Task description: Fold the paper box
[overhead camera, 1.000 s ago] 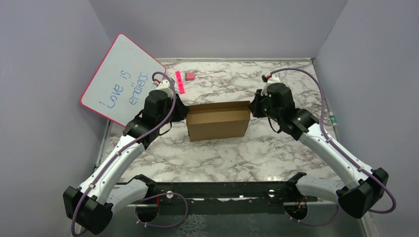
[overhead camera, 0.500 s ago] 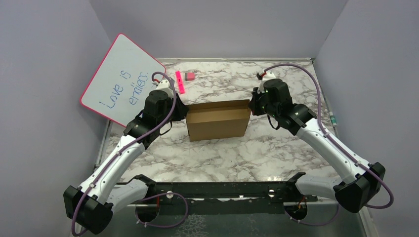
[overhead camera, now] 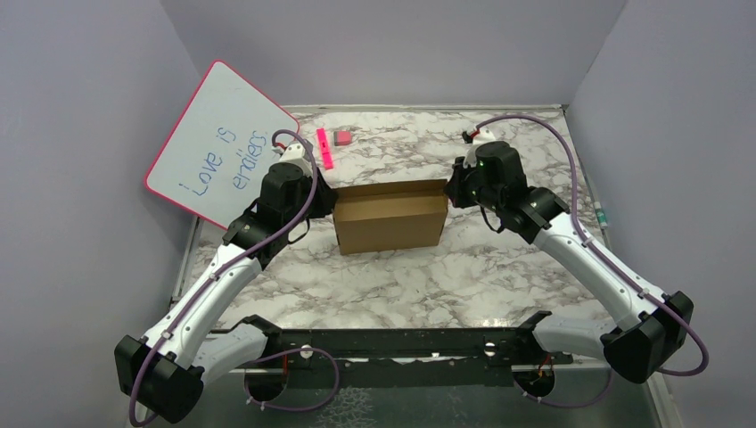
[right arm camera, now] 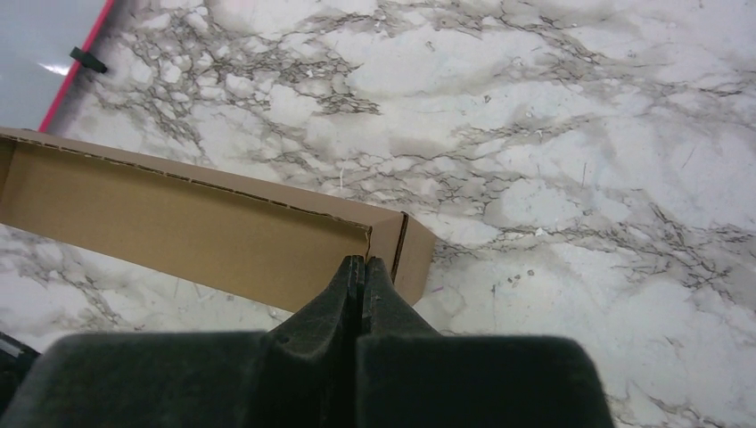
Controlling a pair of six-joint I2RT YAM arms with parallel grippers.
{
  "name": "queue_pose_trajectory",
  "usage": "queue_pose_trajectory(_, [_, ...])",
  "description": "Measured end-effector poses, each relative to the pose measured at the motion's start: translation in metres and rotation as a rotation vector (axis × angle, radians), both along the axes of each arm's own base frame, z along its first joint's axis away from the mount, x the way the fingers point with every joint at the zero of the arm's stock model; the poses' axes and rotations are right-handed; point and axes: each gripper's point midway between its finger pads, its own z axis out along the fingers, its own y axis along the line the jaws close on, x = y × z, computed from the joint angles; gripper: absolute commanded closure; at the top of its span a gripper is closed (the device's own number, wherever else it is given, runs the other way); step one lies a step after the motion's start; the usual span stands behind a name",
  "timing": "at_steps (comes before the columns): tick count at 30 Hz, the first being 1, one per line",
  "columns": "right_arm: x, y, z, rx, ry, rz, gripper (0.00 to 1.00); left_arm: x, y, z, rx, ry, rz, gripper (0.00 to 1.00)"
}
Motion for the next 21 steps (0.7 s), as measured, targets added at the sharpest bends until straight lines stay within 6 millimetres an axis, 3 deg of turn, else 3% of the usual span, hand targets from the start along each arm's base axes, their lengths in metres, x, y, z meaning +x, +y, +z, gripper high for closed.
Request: queue_pose_trajectory(21, [0.004,0.0,-0.015,0.096,-0.088,-0.028,0.99,0.003,0.001,-0.007,-0.01,-0.034,0.014,0.79])
